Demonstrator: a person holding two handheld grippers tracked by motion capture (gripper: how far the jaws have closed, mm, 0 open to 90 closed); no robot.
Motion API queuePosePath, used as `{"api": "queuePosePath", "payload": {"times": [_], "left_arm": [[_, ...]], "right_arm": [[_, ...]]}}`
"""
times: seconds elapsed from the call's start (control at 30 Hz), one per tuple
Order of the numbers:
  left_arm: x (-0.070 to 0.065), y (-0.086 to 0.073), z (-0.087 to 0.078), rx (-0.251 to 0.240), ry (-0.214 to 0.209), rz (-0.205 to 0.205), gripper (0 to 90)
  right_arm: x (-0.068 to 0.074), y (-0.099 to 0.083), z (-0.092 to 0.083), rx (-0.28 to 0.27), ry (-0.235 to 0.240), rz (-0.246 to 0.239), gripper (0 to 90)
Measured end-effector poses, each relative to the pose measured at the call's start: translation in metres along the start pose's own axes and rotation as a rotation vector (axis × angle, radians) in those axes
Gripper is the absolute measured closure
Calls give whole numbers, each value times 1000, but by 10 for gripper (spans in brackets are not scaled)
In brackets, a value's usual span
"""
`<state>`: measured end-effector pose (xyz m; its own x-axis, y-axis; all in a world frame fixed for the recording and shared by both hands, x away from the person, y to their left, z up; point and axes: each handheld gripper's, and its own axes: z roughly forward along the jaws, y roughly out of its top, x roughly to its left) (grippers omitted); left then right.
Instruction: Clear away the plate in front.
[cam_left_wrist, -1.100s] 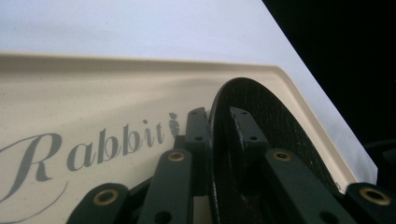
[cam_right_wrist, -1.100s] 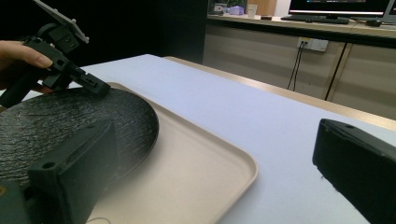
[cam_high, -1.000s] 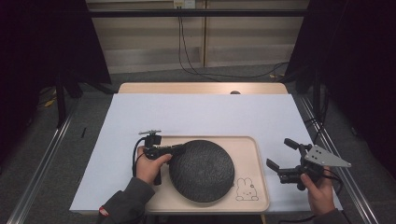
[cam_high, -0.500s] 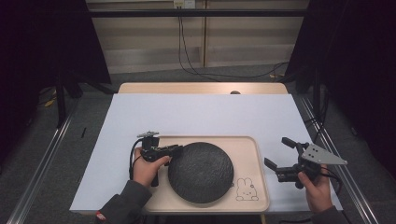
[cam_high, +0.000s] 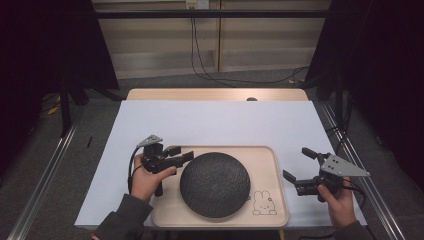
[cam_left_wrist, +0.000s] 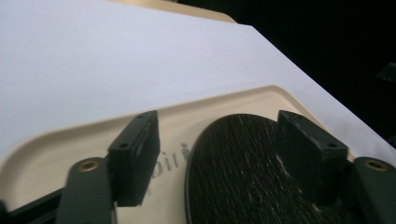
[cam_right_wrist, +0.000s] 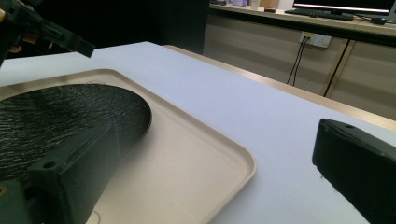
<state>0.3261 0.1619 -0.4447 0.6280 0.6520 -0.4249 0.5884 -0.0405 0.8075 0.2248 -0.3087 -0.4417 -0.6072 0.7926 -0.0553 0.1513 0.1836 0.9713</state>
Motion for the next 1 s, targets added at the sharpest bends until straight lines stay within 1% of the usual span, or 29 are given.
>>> {"api": "queuePosePath", "payload": {"times": [0.03,0.1,0.13,0.17,0.2,0.23,0.27,0.3,0.33,0.37,0.4,0.5,0.53,0.57,0.7,0.73,0.77,0.8,0.9,0.97,1.0], "left_arm": [[-1,1,-2,-13,-7,-1,287],[-2,4,-7,-27,9,31,243],[-2,5,-9,-36,8,41,230],[-2,6,-11,-49,1,35,220],[-1,7,-12,-55,-4,45,208],[-1,7,-13,-58,4,54,196],[0,8,-14,-71,-3,54,187],[1,8,-16,-75,3,59,179],[2,8,-17,-86,7,53,172],[3,8,-19,-91,19,63,167],[5,8,-21,-91,4,71,164],[8,10,-27,-118,33,80,145],[10,10,-30,-125,33,89,139],[11,10,-32,-135,40,85,136],[18,9,-37,-143,65,89,122],[18,9,-37,-143,74,92,121],[19,8,-37,-145,63,101,121],[19,9,-38,-148,73,97,121],[20,9,-38,-146,79,104,118],[21,9,-38,-151,75,94,117],[21,8,-37,-154,83,91,114]], "right_arm": [[0,0,0,3,0,1,5],[0,0,1,5,-3,-2,5],[-1,-1,1,7,2,-6,5],[-1,-1,1,8,1,-8,5],[-1,-1,1,11,1,-7,5],[-1,-1,1,13,0,-7,5],[-1,-1,0,14,-3,-10,5],[-1,-1,0,16,-3,-9,5],[-1,0,1,12,-4,-5,5],[-1,0,0,14,-5,-3,5],[-1,0,0,14,-9,-6,5],[-3,0,0,18,-5,-7,5],[-2,0,0,17,-6,-4,5],[-3,0,0,15,-8,-3,5],[-3,0,0,20,-9,-4,5],[-3,0,1,17,-2,-3,5],[-3,0,1,19,-4,-1,5],[-3,0,1,19,-9,-1,4],[-3,0,2,26,0,3,4],[-3,-1,3,30,-3,13,3],[-3,-1,4,35,5,13,3]]}}
